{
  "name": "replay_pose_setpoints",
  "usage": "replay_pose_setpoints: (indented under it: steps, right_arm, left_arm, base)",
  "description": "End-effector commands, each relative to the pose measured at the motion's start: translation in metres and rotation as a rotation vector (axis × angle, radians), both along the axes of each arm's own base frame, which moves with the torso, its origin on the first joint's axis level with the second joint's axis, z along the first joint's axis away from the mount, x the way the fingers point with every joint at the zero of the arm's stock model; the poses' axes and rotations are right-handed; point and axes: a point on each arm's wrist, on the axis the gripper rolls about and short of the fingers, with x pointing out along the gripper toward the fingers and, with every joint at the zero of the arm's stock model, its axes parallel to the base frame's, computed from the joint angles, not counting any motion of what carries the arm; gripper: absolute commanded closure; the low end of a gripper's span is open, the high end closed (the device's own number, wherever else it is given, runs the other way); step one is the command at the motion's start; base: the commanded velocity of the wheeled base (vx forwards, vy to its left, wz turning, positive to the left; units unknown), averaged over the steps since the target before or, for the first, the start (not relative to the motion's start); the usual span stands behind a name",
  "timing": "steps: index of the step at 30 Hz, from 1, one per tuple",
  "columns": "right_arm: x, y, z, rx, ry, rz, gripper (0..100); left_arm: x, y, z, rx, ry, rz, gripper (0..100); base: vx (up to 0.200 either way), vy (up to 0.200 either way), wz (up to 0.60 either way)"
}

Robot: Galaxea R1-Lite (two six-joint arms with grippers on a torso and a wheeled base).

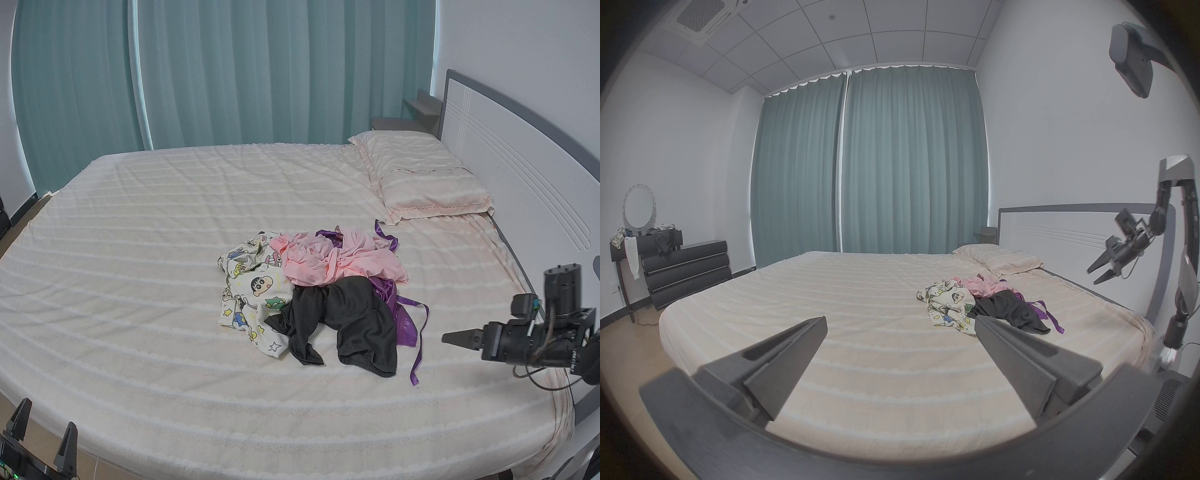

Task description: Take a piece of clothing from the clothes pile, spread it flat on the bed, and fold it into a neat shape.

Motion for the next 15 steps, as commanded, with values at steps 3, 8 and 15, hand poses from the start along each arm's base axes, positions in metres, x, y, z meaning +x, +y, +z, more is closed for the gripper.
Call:
replay_pose_setpoints:
  steps: [3, 8, 15]
  right_arm:
    - [0.094, 0.062, -0.092, 0.000, 0.191, -0.044, 0]
    - [0.111, 0.076, -0.112, 0.002, 0.214, -0.057, 0]
    - [0.133, 0.089, -0.135, -0.028, 0.190, -0.089, 0]
  left_arm:
    - [0.000, 0.000, -0.004, -0.001, -0.003, 0.001, 0]
    - [0.000, 0.000, -0.004, -0.001, -0.003, 0.001, 0]
    - [0.000, 0.000, -0.004, -0.001, -0.003, 0.001, 0]
  base:
    - [0.000, 0.000, 0.00]
    - [0.000, 0.000, 0.00]
    - [0.000, 0.000, 0.00]
